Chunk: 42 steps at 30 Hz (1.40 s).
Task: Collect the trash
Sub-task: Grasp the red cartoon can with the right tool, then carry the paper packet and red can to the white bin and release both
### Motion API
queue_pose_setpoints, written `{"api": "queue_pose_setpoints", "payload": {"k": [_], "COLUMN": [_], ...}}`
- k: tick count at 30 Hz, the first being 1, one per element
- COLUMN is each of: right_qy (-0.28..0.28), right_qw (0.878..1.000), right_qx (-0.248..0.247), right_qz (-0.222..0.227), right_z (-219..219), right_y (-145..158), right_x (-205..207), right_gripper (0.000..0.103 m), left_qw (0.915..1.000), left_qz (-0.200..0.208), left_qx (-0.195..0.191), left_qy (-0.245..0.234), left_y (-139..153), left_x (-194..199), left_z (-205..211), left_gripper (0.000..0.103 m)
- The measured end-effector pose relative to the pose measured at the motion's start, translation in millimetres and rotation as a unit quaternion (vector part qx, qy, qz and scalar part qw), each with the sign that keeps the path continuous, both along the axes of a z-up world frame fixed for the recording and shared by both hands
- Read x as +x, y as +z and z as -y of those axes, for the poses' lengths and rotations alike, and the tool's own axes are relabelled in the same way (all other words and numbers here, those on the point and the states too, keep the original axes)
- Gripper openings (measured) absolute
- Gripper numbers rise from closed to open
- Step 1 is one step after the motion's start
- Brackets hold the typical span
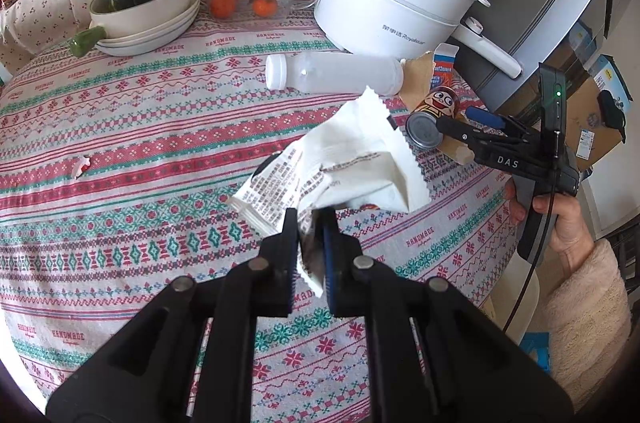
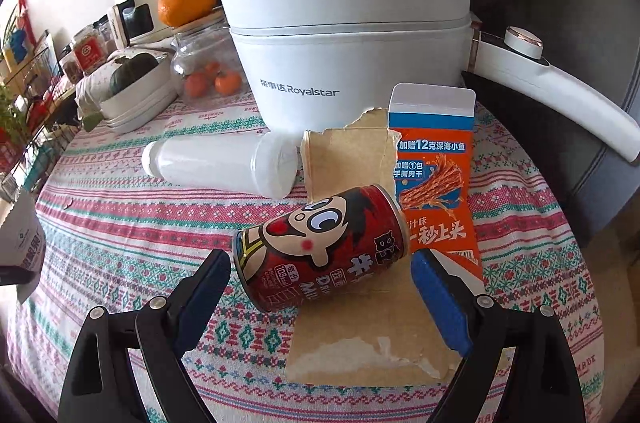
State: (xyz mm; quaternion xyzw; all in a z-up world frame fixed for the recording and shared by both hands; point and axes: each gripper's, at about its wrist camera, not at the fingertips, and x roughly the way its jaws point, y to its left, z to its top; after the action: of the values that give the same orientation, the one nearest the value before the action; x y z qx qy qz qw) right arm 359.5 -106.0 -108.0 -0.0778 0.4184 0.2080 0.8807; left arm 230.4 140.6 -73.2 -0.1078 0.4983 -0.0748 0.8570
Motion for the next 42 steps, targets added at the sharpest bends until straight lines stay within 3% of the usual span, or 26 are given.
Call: {"api": "queue_pose_setpoints", "payload": {"k": [6, 13, 20, 22, 23, 27, 37, 42], "right_qy": [0.095, 0.145, 0.115, 0.108, 0.103, 0.088, 0.039, -0.010], "right_qw": [0.994, 0.984, 0.990, 0.991, 0.992, 0.995, 0.998, 0.998], "right_qx": [-0.039, -0.102, -0.081, -0.071, -0.067, -0.047, -0.003, -0.019], "right_qz": [0.024, -0.004, -0.023, -0.025, -0.022, -0.009, 0.040, 0.051], "right_z": [-7.7, -21.7, -23.8, -22.6, -21.9, -17.9, 9.1, 43.9], "right_y": [19.0, 3.4, -17.8, -19.5, -19.3, -9.3, 72.4, 105.1], "right_x": [-15.8, 5.9, 30.5, 31.4, 31.2, 20.7, -61.3, -126.4], "right_gripper": [0.102, 0.102, 0.102, 0.098, 0.090, 0.089, 0.089, 0.089], "left_qw": [1.0000, 0.9999, 0.9996, 0.9995, 0.9995, 0.9996, 0.9986, 0.9960], "left_qz": [-0.002, -0.005, -0.013, -0.013, -0.013, -0.007, 0.022, 0.033], "left_qx": [0.004, 0.011, 0.020, 0.021, 0.021, 0.019, 0.004, 0.005], "left_qy": [-0.009, -0.011, -0.017, -0.018, -0.018, -0.018, -0.048, -0.082], "left_y": [-1.3, -4.1, -10.5, -10.6, -10.3, -4.9, 19.3, 26.1], "left_x": [2.9, 9.7, 15.2, 14.8, 14.9, 11.3, -14.4, -33.2], "left_z": [7.7, 14.1, 20.1, 21.0, 21.5, 22.9, 43.0, 71.7], "left_gripper": [0.013, 0.013, 0.013, 0.013, 0.013, 0.013, 0.013, 0.013]}}
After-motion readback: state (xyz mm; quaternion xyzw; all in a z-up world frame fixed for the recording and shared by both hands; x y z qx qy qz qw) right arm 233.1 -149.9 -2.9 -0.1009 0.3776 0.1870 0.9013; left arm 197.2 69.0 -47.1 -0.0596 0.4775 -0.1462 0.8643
